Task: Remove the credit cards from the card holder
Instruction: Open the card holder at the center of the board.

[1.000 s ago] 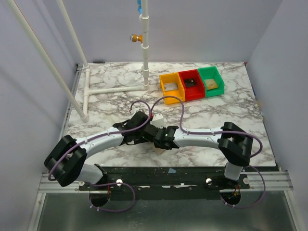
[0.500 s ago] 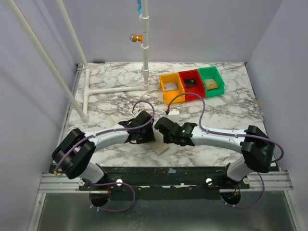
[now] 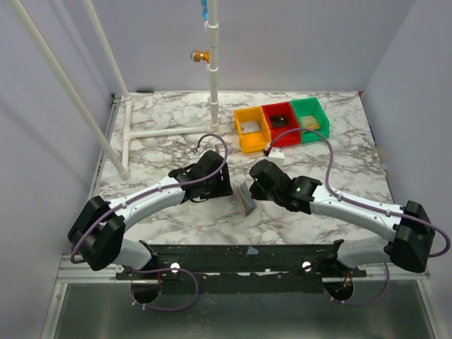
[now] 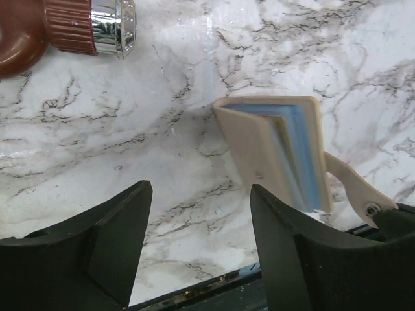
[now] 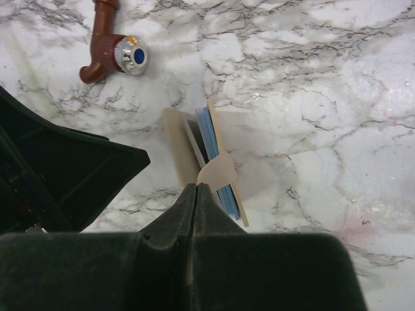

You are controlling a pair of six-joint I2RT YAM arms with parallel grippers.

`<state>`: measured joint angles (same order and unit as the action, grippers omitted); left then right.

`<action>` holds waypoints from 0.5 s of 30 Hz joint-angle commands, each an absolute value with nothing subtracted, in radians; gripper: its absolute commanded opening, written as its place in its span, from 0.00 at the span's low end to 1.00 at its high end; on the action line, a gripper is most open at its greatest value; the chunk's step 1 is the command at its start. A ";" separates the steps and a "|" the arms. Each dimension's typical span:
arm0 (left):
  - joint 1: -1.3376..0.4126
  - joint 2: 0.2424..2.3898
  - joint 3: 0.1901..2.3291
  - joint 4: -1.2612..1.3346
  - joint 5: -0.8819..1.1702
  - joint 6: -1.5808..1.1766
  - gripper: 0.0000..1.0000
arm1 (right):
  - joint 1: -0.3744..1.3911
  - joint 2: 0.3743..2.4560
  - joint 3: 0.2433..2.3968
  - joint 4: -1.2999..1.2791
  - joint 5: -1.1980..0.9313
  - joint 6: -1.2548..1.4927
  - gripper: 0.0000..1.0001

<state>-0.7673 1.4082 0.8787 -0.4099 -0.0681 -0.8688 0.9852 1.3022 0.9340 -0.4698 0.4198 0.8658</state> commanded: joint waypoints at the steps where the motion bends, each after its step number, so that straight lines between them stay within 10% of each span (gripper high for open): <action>1: -0.769 1.352 0.879 -0.426 -0.021 -0.866 0.65 | 0.988 1.303 0.974 -0.446 0.383 0.858 0.01; 15: -0.770 1.358 0.807 -0.376 -0.012 -0.886 0.61 | 0.987 1.345 0.968 -0.508 0.454 0.856 0.01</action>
<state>-0.7681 1.3392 0.8215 -0.4038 -0.0357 -0.8822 0.9852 1.3315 0.9764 -0.4664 0.4011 0.8562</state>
